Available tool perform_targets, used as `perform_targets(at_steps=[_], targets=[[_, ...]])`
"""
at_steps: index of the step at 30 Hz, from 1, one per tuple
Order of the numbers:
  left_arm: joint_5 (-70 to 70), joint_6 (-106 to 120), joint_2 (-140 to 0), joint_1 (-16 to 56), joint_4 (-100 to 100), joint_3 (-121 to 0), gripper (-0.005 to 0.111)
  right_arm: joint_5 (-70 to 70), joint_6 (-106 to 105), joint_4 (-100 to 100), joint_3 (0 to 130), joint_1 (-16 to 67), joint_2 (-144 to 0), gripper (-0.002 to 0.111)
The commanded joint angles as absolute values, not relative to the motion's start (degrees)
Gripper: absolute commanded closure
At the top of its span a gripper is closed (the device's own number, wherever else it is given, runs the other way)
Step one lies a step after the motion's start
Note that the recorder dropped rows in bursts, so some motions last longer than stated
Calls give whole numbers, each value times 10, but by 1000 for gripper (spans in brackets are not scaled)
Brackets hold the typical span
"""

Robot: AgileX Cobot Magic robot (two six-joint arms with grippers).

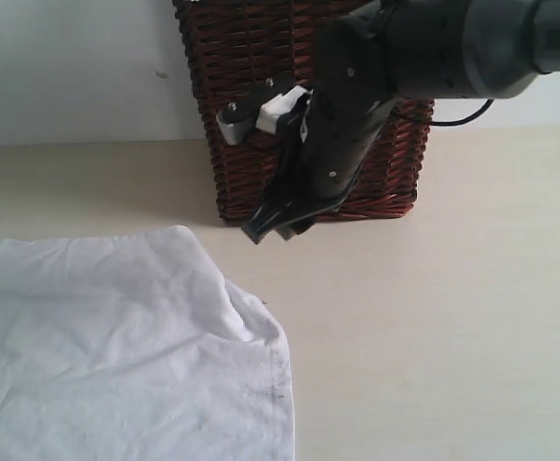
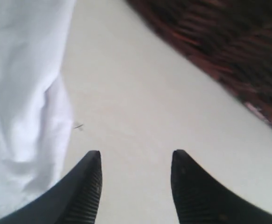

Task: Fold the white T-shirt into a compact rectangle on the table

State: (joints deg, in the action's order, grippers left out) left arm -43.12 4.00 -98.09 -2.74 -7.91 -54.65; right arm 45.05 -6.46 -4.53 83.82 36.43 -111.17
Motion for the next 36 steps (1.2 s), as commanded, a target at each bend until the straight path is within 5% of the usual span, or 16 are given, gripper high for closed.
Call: perform_targets(at_steps=[1, 6, 11, 20, 26, 36], targets=[[-349, 39, -909, -29, -73, -548, 107, 411, -128, 24, 838, 362, -1156, 62], [-277, 25, -877, -29, -54, -548, 107, 297, 0, -40, 840, 360, -1200, 65], [-210, 25, -877, -29, -38, -548, 107, 337, -21, -26, 879, 362, -1257, 80], [-116, 25, -877, -29, -22, -548, 107, 378, -115, 64, 917, 376, -1285, 79], [-104, 25, -877, -29, -21, -548, 107, 398, -115, 65, 919, 376, -1286, 63], [-118, 25, -877, -29, -17, -548, 107, 416, -134, 70, 918, 380, -1290, 63]])
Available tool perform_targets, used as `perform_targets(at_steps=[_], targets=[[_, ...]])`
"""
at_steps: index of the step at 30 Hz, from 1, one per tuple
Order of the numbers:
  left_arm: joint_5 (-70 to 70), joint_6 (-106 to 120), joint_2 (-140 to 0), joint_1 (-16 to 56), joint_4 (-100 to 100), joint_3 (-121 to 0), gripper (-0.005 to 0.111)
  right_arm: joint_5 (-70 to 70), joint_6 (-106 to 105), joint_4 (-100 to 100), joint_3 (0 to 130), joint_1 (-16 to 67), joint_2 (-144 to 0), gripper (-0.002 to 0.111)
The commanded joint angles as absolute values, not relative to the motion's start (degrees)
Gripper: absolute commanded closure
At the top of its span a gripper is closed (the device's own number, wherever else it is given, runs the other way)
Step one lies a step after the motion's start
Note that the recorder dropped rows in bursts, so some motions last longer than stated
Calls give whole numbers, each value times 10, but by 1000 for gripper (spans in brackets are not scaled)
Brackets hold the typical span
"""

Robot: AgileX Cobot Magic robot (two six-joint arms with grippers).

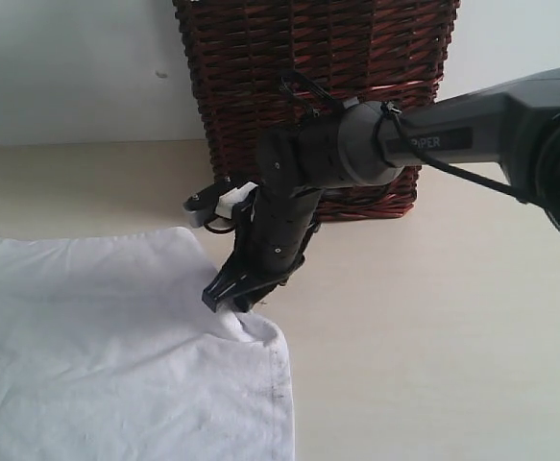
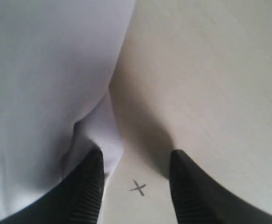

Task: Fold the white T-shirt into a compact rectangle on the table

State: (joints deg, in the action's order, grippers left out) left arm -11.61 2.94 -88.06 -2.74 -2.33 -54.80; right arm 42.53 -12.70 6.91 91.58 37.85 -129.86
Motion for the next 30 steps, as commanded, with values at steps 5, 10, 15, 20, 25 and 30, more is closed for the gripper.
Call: perform_targets(at_steps=[5, 10, 15, 20, 25, 30], targets=[[-118, 25, -877, -29, -17, -548, 107, 435, -133, 65, 931, 380, -1246, 63], [-120, 25, -877, -29, -12, -548, 107, 474, -150, 87, 922, 380, -1264, 63], [-125, 25, -877, -29, -9, -548, 107, 477, -156, 100, 922, 380, -1300, 63], [-125, 25, -877, -29, -9, -548, 107, 470, -152, 68, 922, 380, -1303, 82], [-124, 25, -877, -29, -9, -548, 107, 470, -134, 40, 922, 380, -1282, 108], [-122, 25, -877, -29, -9, -548, 107, 459, -134, 45, 922, 383, -1251, 108]])
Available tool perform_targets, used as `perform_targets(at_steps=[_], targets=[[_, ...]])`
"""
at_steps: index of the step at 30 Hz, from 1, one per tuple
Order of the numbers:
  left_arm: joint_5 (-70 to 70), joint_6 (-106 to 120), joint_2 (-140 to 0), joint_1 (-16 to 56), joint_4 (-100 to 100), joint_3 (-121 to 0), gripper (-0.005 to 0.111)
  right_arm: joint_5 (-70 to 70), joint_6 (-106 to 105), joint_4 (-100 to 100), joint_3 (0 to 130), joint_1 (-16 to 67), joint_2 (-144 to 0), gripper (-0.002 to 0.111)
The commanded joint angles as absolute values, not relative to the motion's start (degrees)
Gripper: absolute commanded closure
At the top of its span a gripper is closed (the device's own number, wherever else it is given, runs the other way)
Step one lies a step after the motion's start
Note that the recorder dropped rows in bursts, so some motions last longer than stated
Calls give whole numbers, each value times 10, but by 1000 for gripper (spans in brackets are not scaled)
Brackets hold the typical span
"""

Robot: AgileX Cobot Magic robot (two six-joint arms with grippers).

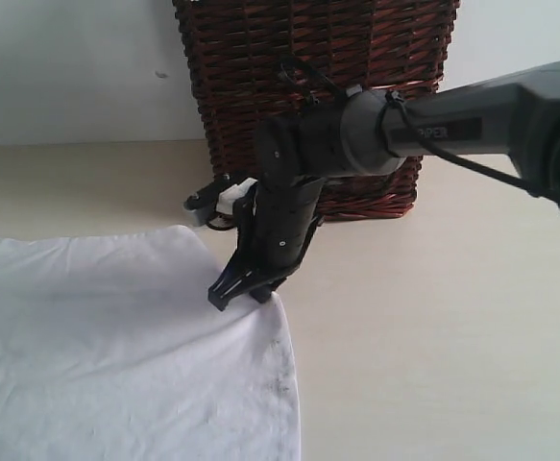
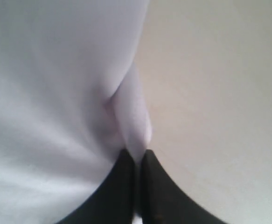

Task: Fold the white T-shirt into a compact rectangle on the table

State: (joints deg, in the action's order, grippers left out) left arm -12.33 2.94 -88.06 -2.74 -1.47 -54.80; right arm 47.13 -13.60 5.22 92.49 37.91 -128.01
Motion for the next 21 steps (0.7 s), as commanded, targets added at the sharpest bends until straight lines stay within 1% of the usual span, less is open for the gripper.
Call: perform_targets(at_steps=[1, 7, 14, 17, 21], targets=[[-122, 25, -877, -29, -9, -548, 107, 456, -134, 43, 922, 387, -1246, 108], [-118, 25, -877, -29, -9, -548, 107, 446, -182, 43, 922, 454, -1238, 108], [-120, 25, -877, -27, -8, -548, 107, 550, -308, 22, 922, 537, -1281, 108], [-123, 25, -877, -27, -6, -548, 107, 587, -346, 4, 922, 561, -1308, 108], [-123, 24, -877, -27, -6, -548, 107, 583, -315, -33, 922, 569, -1324, 108]])
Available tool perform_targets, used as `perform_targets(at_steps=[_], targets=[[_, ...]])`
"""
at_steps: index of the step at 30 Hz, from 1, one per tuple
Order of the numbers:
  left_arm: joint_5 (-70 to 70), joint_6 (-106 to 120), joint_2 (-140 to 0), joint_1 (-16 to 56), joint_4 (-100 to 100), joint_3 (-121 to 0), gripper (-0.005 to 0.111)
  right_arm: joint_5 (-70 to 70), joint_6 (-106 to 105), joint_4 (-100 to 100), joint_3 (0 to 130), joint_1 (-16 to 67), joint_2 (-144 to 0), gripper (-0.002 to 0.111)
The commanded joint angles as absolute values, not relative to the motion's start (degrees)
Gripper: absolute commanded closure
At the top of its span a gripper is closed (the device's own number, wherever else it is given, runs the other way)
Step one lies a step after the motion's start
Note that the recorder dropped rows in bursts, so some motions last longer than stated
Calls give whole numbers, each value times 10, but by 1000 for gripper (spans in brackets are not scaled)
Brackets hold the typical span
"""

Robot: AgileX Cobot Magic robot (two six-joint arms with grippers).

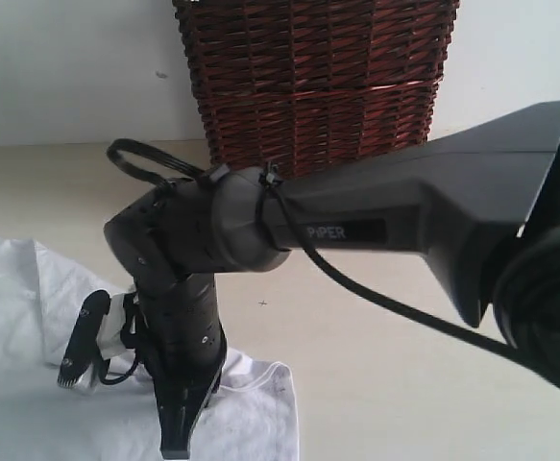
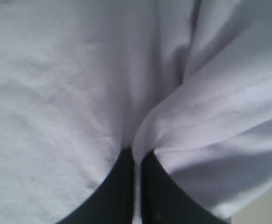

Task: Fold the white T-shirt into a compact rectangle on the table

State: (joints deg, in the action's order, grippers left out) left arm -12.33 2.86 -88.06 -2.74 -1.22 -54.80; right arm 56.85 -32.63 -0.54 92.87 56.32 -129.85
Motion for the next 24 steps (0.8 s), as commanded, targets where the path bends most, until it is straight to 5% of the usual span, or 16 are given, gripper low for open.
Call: perform_targets(at_steps=[1, 6, 12, 16, 21, 24], targets=[[-123, 24, -877, -27, -5, -548, 107, 583, -300, -45, 922, 569, -1324, 108], [-123, 24, -877, -27, -4, -548, 107, 580, -279, -78, 924, 568, -1302, 93], [-123, 24, -877, -27, -4, -548, 107, 568, -278, -76, 924, 568, -1244, 52], [-121, 24, -877, -27, 3, -548, 107, 544, -264, -76, 924, 568, -1205, 48], [-136, 26, -877, -27, 12, -548, 107, 283, 29, -119, 924, 522, -1211, 49], [-136, 25, -877, -27, 13, -548, 107, 301, -84, 10, 924, 508, -1245, 49]])
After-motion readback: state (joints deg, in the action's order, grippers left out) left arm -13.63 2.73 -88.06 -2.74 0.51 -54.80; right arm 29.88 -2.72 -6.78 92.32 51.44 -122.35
